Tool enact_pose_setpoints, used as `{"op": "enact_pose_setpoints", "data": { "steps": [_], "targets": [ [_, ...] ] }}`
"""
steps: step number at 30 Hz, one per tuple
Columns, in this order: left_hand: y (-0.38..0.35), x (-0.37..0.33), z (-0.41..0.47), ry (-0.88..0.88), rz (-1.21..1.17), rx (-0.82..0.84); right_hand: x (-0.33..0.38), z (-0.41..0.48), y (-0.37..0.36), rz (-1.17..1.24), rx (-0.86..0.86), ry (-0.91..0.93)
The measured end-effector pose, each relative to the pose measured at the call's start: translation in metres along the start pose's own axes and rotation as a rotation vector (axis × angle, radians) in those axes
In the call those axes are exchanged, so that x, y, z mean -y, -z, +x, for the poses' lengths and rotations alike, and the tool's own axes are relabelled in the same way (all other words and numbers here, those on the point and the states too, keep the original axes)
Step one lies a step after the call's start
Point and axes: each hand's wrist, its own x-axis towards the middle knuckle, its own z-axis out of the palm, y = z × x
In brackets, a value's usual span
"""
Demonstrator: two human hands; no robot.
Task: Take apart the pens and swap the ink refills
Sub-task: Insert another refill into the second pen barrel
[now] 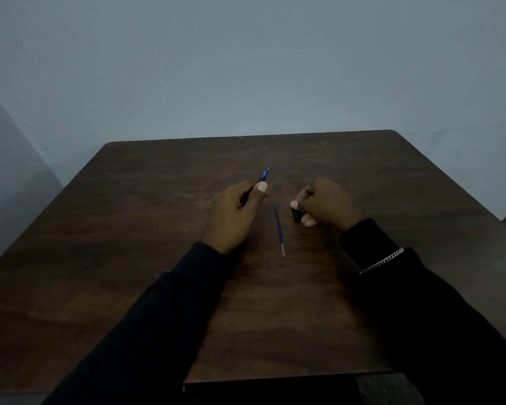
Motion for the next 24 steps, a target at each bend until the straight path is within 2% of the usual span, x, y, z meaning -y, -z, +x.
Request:
{"op": "enact_pose_setpoints", "data": {
  "steps": [8,11,14,17,18,24],
  "targets": [
    [0.000,-0.001,-0.001,0.023,-0.021,0.015,0.005,-0.006,0.002,-0.025,-0.022,-0.023],
    [0.000,-0.001,-0.001,0.015,-0.011,0.032,0.006,-0.012,0.003,-0.055,-0.168,0.103],
    [0.001,-0.001,-0.001,-0.020,0.057,0.059,0.012,-0.024,0.006,0.045,-0.330,0.360],
    [0.001,-0.002,-0.003,-0.069,0.156,0.101,0.021,-0.034,0.010,0.322,-0.201,0.451],
    [0.001,-0.002,-0.003,-0.109,0.196,0.101,0.022,-0.036,0.010,0.347,-0.168,0.455],
    [0.002,-0.004,-0.004,-0.248,0.253,0.117,0.019,-0.036,0.008,0.183,-0.040,0.549]
  ]
}}
